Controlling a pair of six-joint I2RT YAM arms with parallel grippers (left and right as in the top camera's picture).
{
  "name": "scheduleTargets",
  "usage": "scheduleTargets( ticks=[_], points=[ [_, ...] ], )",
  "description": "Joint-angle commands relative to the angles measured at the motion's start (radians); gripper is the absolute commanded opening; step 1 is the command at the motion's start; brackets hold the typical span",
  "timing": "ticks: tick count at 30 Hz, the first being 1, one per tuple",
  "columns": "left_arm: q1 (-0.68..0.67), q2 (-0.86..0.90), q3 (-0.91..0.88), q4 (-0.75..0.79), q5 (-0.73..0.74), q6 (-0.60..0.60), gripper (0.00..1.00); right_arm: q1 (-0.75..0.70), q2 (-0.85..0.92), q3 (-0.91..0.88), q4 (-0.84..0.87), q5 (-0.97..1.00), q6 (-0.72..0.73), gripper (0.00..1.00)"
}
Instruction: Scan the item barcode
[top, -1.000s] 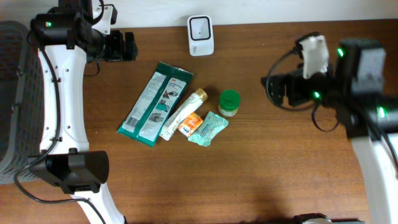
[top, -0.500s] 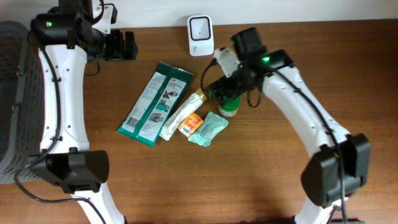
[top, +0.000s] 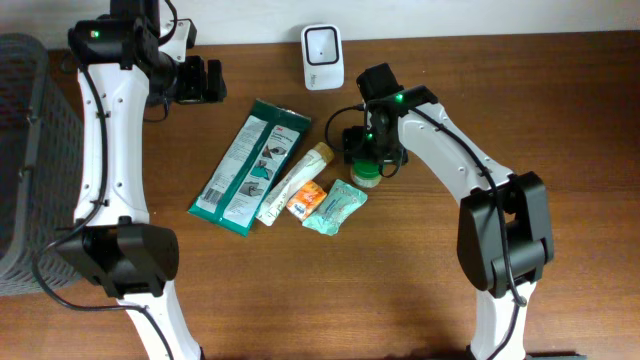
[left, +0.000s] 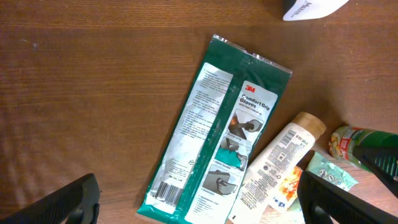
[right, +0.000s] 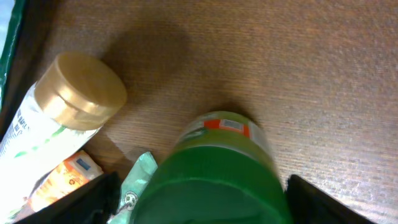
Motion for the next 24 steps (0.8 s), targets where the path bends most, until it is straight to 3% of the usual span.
scheduleTargets(
  ticks=[1, 7, 9, 11, 15, 16, 18, 20, 22, 24],
  points=[
    [-0.005, 0.004, -0.003, 0.003, 0.0, 0.008, 1.0, 0.001, 0.0, 0.006, -0.005, -0.002, 0.017, 0.75],
    [-0.005, 0.006, -0.003, 0.002, 0.0, 0.009, 0.99, -0.001, -0.005, 0.025, -0.031, 0.01, -0.126, 0.64],
    [-0.005, 0.006, -0.003, 0.002, 0.0, 0.009, 0.99, -0.001, -0.014, 0.051, -0.056, 0.011, -0.258, 0.64],
    [-0.005, 0.006, -0.003, 0.002, 0.0, 0.009, 0.99, -0.007, -0.02, 0.075, -0.089, 0.008, -0.41, 0.7],
    [-0.005, 0.006, -0.003, 0.002, 0.0, 0.009, 0.99, -0.013, -0.021, 0.089, -0.159, 0.008, -0.652, 0.68],
    [-0.005, 0.006, -0.003, 0.002, 0.0, 0.009, 0.99, -0.014, -0.021, 0.09, -0.167, 0.011, -0.647, 0.73],
    [-0.005, 0.006, -0.003, 0.002, 0.0, 0.009, 0.99, -0.025, -0.021, 0.093, -0.163, 0.003, -0.438, 0.83],
    [-0.005, 0.006, -0.003, 0.002, 0.0, 0.009, 0.99, -0.032, -0.021, 0.09, -0.173, -0.003, -0.084, 0.84],
    [-0.005, 0.006, -0.003, 0.002, 0.0, 0.009, 1.0, -0.03, -0.021, 0.082, -0.175, -0.004, 0.172, 0.98],
    [-0.004, 0.006, -0.003, 0.002, 0.0, 0.009, 0.99, -0.018, -0.018, 0.067, -0.165, 0.016, 0.267, 0.98]
  ],
)
